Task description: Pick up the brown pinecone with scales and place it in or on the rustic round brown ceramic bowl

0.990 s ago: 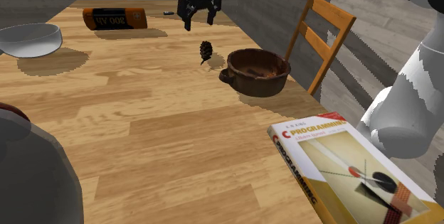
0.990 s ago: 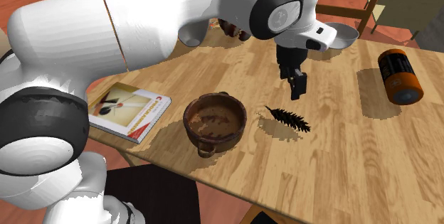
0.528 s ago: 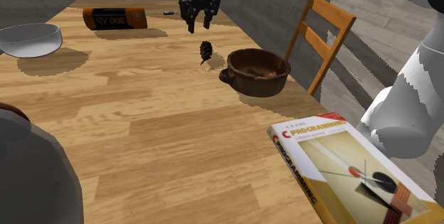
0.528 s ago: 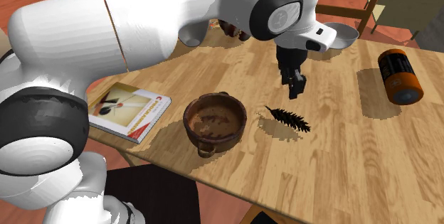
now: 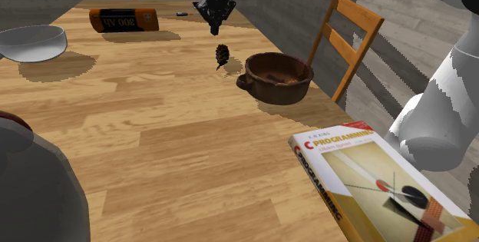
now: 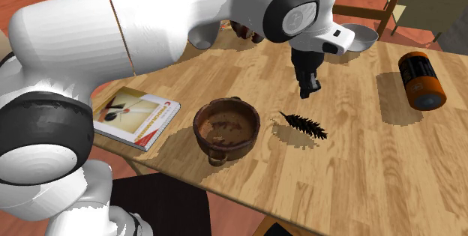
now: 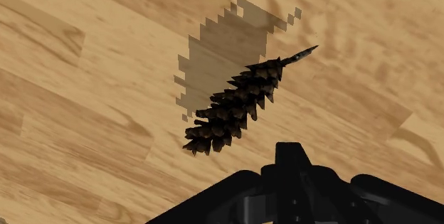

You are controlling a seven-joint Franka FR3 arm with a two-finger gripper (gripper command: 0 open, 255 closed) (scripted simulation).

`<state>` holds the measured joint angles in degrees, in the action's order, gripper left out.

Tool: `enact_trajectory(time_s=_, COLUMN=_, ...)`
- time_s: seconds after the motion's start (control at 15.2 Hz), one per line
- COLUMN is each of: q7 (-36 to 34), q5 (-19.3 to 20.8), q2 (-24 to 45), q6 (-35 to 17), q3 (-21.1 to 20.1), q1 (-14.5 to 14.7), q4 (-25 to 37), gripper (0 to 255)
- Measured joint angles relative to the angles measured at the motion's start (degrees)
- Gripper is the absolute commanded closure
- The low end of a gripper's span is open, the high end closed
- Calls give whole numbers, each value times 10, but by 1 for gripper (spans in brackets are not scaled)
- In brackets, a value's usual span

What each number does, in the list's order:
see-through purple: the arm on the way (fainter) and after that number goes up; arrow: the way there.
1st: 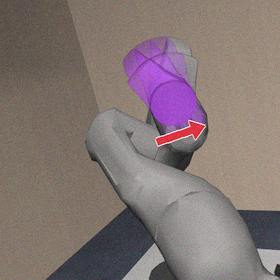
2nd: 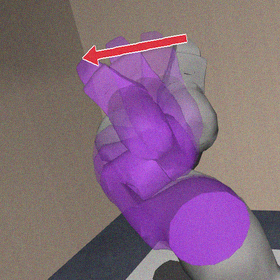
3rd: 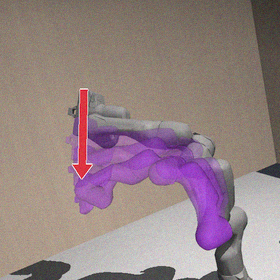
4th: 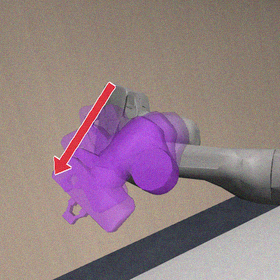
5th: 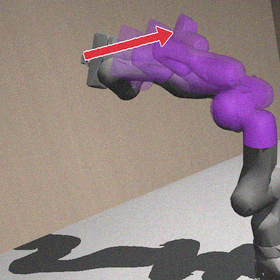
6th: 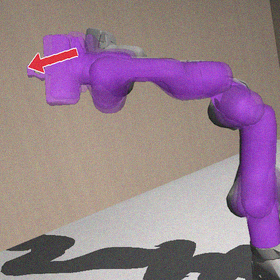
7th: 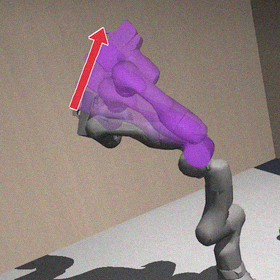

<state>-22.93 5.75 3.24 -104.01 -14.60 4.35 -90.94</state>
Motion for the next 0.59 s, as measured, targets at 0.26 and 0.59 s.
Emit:
enact_trajectory(time_s=0.26, q7=-16, q5=14, q2=15, q6=5, q3=2, q1=0, q4=2, gripper=0)
enact_trajectory(time_s=0.59, q7=-61, q5=47, q2=48, q6=15, q3=12, q1=-2, q4=-7, gripper=0)
